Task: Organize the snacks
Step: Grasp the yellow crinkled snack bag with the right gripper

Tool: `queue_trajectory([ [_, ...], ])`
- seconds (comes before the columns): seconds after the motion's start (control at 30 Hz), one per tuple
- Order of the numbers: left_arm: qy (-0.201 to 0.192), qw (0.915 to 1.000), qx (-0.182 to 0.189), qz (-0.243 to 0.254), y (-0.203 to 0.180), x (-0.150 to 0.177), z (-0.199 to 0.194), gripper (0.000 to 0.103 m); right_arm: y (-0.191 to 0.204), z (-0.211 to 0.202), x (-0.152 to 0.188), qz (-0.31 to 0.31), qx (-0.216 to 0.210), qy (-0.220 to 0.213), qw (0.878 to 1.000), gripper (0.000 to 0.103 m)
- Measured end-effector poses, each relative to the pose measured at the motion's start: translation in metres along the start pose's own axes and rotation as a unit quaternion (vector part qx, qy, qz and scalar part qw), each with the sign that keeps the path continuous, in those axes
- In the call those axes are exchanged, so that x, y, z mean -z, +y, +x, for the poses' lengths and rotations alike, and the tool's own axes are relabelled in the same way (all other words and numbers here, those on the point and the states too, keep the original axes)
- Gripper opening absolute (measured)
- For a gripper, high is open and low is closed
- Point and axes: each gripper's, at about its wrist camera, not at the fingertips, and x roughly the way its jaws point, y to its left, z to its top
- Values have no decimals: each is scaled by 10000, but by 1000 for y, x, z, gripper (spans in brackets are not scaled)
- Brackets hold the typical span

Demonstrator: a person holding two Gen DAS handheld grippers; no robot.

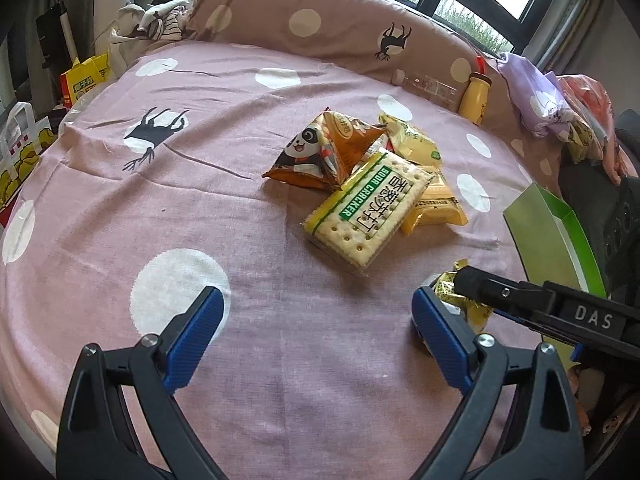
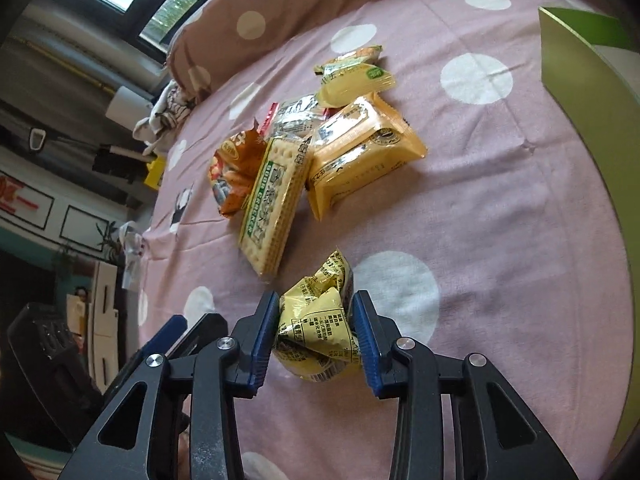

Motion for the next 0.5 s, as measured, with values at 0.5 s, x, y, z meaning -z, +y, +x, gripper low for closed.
queue_trajectory([
  [0.5, 222, 9939, 1065, 203, -46, 14, 20, 88, -37, -20, -11, 422, 454, -334, 9975, 70],
])
